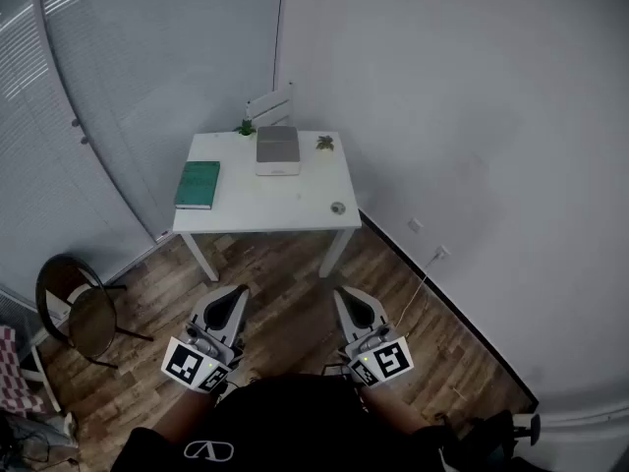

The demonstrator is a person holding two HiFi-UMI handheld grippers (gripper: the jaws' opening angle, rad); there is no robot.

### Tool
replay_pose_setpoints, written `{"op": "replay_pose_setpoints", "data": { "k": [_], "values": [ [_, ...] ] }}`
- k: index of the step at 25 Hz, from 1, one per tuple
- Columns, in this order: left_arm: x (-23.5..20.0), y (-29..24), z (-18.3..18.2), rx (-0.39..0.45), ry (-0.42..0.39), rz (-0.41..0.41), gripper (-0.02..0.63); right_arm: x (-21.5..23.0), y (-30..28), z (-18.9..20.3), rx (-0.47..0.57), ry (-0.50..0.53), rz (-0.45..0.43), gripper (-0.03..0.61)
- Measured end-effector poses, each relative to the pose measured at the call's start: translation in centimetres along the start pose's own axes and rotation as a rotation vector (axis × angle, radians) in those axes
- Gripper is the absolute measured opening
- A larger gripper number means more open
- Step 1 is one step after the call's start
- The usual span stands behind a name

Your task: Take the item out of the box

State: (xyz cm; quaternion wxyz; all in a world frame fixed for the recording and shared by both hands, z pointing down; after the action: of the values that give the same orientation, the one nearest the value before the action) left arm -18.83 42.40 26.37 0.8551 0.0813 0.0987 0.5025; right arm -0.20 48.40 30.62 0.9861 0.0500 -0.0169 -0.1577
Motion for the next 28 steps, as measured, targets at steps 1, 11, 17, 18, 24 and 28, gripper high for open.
{"op": "replay_pose_setpoints", "data": {
  "k": [1,11,17,18,24,28],
  "values": [
    [0.1,-0.2,0.0,0.0,0.001,0.002,0.005,0.1,0.0,-0.1,-0.001,0.002,0.001,0.002],
    [0.6,-0.4,0.2,-0.003,0.008,0.001,0.005,0.8,0.4,0.1,0.01,-0.03,0.01,0.002],
    [0.5,-0.9,0.4,-0.008,0.008,-0.008,0.005,1.4,0.2,-0.7,0.067,-0.112,-0.03,0.005],
    [0.7,-1.0,0.5,-0.01,0.007,-0.011,0.005,1.8,0.4,-0.5,0.073,-0.128,-0.03,0.005],
    [1.7,-2.8,1.5,-0.024,0.001,-0.03,0.005,4.2,1.3,0.2,0.079,-0.174,-0.039,0.005],
    [2.8,-4.6,2.7,-0.037,-0.025,-0.052,0.005,6.2,2.1,0.7,0.095,-0.177,-0.069,0.005]
  ]
}}
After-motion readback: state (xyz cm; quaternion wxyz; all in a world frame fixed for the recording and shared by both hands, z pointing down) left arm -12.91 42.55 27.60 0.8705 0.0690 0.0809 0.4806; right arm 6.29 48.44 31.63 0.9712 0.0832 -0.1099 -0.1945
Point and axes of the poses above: the fingertips, and each gripper's own axes: y backward along the fingers, x to its right, z out of its underside, the point moved 3 cm from there along y, backward along the fingers, and after that the axes turned 2 degrees about -x, right-handed, at the moved point
